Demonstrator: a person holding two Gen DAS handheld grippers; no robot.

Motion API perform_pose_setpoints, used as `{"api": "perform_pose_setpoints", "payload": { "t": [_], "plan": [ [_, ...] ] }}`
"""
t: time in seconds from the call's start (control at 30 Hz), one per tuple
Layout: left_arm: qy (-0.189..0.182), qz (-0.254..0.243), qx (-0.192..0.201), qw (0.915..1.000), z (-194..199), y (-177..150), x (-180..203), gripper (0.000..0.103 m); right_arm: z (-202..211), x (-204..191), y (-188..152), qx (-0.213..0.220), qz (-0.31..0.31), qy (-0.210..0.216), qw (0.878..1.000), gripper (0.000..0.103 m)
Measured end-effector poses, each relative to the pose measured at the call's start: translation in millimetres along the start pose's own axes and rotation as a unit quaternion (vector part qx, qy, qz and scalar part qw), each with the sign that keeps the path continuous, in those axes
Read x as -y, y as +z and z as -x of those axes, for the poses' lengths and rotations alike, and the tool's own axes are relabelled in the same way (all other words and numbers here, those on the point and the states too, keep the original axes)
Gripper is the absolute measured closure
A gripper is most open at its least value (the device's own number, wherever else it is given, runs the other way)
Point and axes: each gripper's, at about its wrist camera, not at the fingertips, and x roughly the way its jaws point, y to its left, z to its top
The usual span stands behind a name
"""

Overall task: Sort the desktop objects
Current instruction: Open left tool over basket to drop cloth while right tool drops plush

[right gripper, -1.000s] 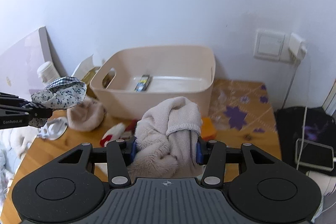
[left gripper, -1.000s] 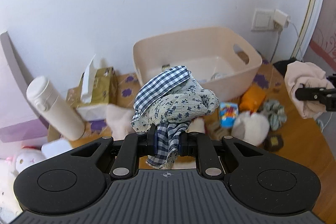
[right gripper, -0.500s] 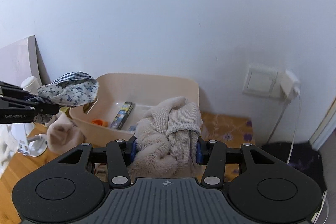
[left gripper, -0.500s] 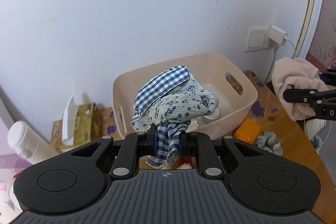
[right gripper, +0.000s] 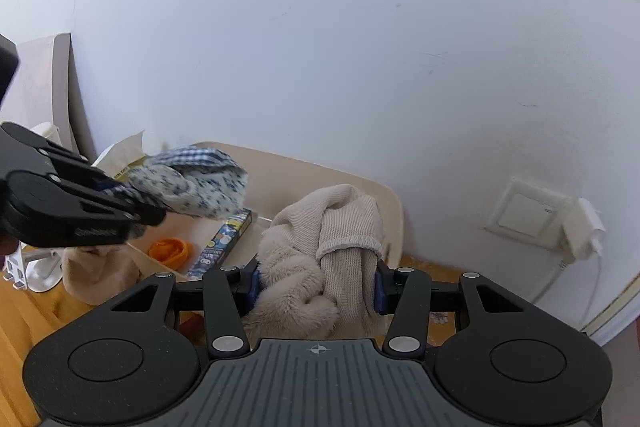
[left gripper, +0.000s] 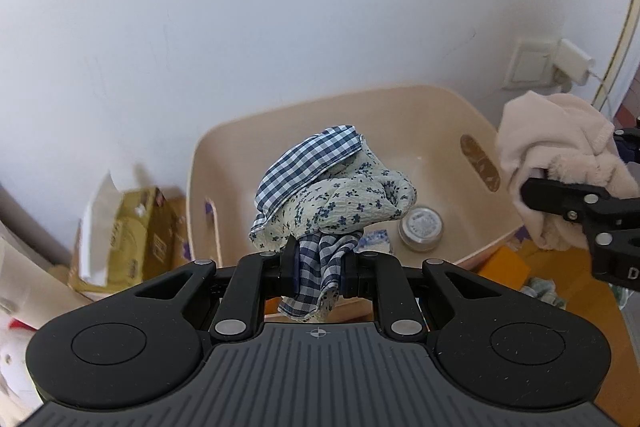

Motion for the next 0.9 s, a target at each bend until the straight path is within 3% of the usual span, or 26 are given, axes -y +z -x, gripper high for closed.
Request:
{"api": "perform_pose_setpoints", "payload": {
  "t": [0.33,0.6,0.67,0.7,0.77,0.9],
  "plan": [
    [-0.014,0.044,-0.059,0.9971,-46,1,-7,0.086,-63,-1,2,-0.052,-0.029,-0.004,0.998,0.056],
    [-0.023,0.052,-0.088,0.9945,-63,-6,-10,0.083,-79,-5,0,-0.069,-0.044,-0.012,0.997,0.053],
    [-0.021,0.057,-0.089,0.9942,-65,-2,-13,0.071,-83,-4,0,-0.073,-0.042,-0.010,0.996,0.049],
    [-0.016,0.055,-0.087,0.9946,-62,-3,-12,0.066,-84,-3,1,-0.074,-0.043,-0.008,0.996,0.040],
    [-0.007,0.053,-0.084,0.9950,-60,-3,-13,0.047,-87,-2,1,-0.076,-0.047,-0.008,0.996,0.032],
    [-0.008,0.046,-0.074,0.9962,-53,-3,-16,0.034,-87,1,-2,-0.082,-0.059,-0.003,0.995,0.023]
  ]
}}
